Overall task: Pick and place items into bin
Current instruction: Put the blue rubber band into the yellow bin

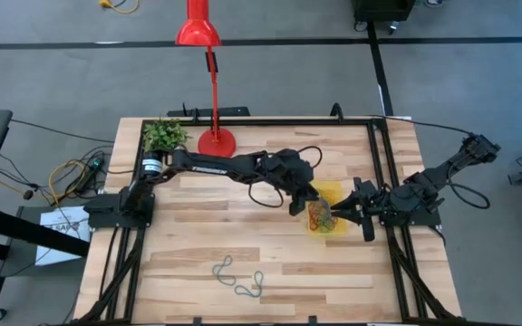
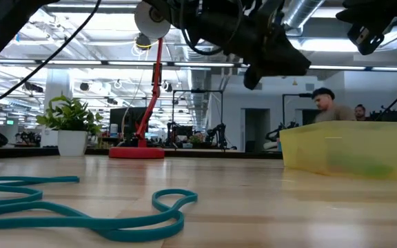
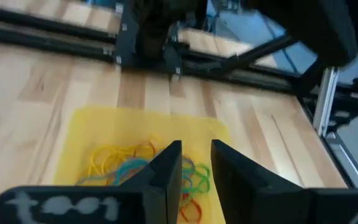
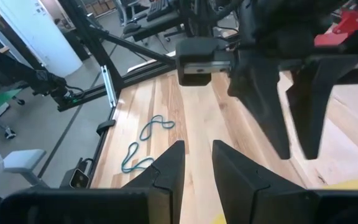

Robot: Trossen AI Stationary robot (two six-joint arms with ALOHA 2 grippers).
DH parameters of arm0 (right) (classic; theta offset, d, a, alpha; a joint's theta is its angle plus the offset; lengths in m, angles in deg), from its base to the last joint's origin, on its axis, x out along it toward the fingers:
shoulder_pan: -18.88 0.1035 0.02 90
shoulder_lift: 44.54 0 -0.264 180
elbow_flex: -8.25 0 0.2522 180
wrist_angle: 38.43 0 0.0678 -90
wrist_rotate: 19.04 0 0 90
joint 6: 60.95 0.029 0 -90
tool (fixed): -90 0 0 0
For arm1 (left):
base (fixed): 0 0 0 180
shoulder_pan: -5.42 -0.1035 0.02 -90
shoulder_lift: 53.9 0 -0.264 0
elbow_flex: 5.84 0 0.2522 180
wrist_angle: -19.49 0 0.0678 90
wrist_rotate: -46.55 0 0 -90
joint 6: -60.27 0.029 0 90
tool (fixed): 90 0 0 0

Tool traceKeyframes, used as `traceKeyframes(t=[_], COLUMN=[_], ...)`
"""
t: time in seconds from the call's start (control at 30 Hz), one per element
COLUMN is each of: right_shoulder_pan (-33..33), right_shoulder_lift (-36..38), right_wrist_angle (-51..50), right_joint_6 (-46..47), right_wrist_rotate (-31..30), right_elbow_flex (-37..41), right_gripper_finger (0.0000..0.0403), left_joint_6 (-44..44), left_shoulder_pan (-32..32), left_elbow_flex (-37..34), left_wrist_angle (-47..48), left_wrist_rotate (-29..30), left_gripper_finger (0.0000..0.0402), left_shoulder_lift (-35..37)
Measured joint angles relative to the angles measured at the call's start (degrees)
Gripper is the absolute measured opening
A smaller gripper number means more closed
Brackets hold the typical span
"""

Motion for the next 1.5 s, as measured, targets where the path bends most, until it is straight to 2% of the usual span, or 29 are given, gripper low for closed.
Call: traceKeyframes(t=[0.2,0.43,0.57,0.67,0.73,0.87,0.97,1.03,1.13,1.23,1.37,1.5], right_shoulder_pan=[0.0,0.3,0.3,0.3,0.3,0.3,0.3,0.3,0.1,0.1,0.1,0.1], right_shoulder_lift=[0.0,0.0,0.0,0.0,0.0,0.0,0.0,0.0,-0.2,-1.1,-2.6,-4.2], right_wrist_angle=[0.0,-0.8,-1.3,-1.8,-1.9,-1.9,-1.8,-1.7,-1.7,-1.7,-0.8,0.7], right_joint_6=[0.4,0.5,0.5,0.5,0.5,1.8,2.4,2.4,2.4,2.5,2.3,2.1], right_wrist_rotate=[0.0,0.0,0.0,0.0,0.0,0.0,0.0,-0.1,-0.1,-0.4,-1.2,-4.2], right_elbow_flex=[0.0,0.0,0.0,0.0,0.0,0.0,0.0,0.0,0.0,0.0,0.0,0.0], right_gripper_finger=[0.0077,0.0077,0.0077,0.0077,0.0077,0.0077,0.0077,0.0077,0.0077,0.0077,0.0077,0.0077], left_joint_6=[-0.5,2.3,2.8,3.4,0.6,-13.2,-28.1,-36.0,-43.4,-47.7,-52.0,-50.8], left_shoulder_pan=[0.4,4.8,12.8,19.4,23.7,30.8,35.6,38.9,43.7,47.1,49.3,49.2], left_elbow_flex=[-0.1,-0.2,-0.2,-0.2,-0.1,-0.1,-0.5,-2.3,-6.5,-10.9,-18.1,-25.9], left_wrist_angle=[7.6,30.0,37.6,43.9,49.4,62.2,73.3,76.9,76.8,74.1,63.4,49.9], left_wrist_rotate=[0.2,-1.9,10.1,22.6,31.4,46.9,51.7,54.1,56.2,53.6,52.4,50.3], left_gripper_finger=[0.0075,0.0075,0.0075,0.0075,0.0075,0.0075,0.0075,0.0075,0.0075,0.0075,0.0075,0.0075], left_shoulder_lift=[0.2,2.8,6.7,10.6,13.1,17.3,19.1,19.9,20.3,20.3,20.2,20.2])
